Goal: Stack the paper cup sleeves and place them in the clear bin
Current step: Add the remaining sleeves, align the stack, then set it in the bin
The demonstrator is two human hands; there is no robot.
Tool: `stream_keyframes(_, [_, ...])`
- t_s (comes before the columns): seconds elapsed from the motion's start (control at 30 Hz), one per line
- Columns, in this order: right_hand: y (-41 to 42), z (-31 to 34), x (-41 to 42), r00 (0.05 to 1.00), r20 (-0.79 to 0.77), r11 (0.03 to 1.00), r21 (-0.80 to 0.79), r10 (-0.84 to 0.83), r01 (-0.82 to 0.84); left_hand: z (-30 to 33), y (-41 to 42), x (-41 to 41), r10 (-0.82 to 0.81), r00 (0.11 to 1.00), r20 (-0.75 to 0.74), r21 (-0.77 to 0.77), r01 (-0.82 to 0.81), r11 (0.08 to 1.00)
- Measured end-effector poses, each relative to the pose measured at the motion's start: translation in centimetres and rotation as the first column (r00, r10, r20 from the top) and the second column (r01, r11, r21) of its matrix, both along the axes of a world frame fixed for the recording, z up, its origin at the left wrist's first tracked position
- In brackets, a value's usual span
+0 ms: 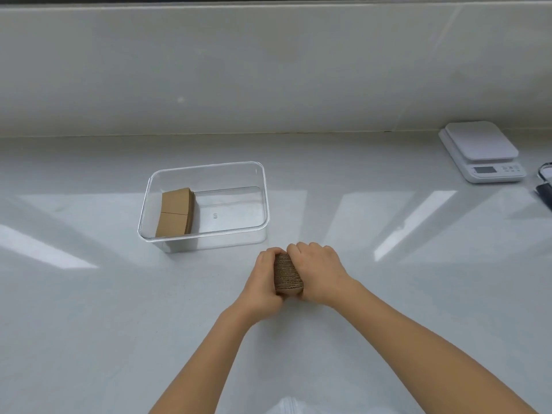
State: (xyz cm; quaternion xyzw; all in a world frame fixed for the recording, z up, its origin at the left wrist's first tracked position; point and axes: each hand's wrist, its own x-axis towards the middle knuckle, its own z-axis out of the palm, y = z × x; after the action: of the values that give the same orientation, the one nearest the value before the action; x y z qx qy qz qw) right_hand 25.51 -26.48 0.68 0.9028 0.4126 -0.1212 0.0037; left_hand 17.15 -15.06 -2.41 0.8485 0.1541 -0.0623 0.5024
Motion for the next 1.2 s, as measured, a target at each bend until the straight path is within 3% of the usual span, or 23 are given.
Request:
stream_keyframes(0.1, [-0.6, 0.6, 0.1, 0.999, -0.039, 0.998, 0.051, 0.032, -0.030, 1.2, 0.8, -0.9, -0.021, 1.000, -0.022, -0.064, 0.020, 0.998])
stream_keyframes(0.17, [-1.3, 2.0, 0.2, 0.984, -0.175, 0.986, 0.158, -0.025, 0.053, 2.2, 1.2, -1.5, 0.049, 0.999, 0.015, -0.173, -0.046, 0.984])
stream_keyframes(0.27, [-1.9, 4.6, 0.3, 0.864, -0.492, 0.890, 0.342, -0.105, 0.303, 4.3, 2.2, -2.1, 0.099, 0.994, 0.052, -0.288, -0.080, 0.954])
stream_keyframes(0.4, [-1.2, 5.0, -0.3, 0.748, -0.664, 0.747, 0.504, 0.015, 0.433, 7.0, 1.8, -1.5, 0.106, 0.988, 0.110, -0.407, -0.052, 0.912])
stream_keyframes(0.5, [-0.8, 4.1, -0.6, 0.726, -0.684, 0.707, 0.550, 0.075, 0.445, 7.6, 0.6, -0.9, 0.183, 0.974, 0.135, -0.471, -0.099, 0.876])
stream_keyframes(0.67, [-1.2, 1.5, -0.6, 0.639, -0.765, 0.738, 0.477, 0.082, 0.477, 5.7, -1.2, -0.7, 0.202, 0.974, 0.104, -0.390, -0.147, 0.909])
stream_keyframes(0.87, [-1.4, -1.2, -1.6, 0.668, -0.743, 0.740, 0.428, -0.040, 0.520, 2.9, -2.6, -0.4, 0.296, 0.955, 0.005, -0.349, -0.276, 0.895])
stream_keyframes(1.2, [-1.2, -2.6, -2.0, 0.694, -0.707, 0.719, 0.410, -0.139, 0.562, 1.8, -2.9, -0.1, 0.282, 0.959, -0.024, -0.240, -0.280, 0.930])
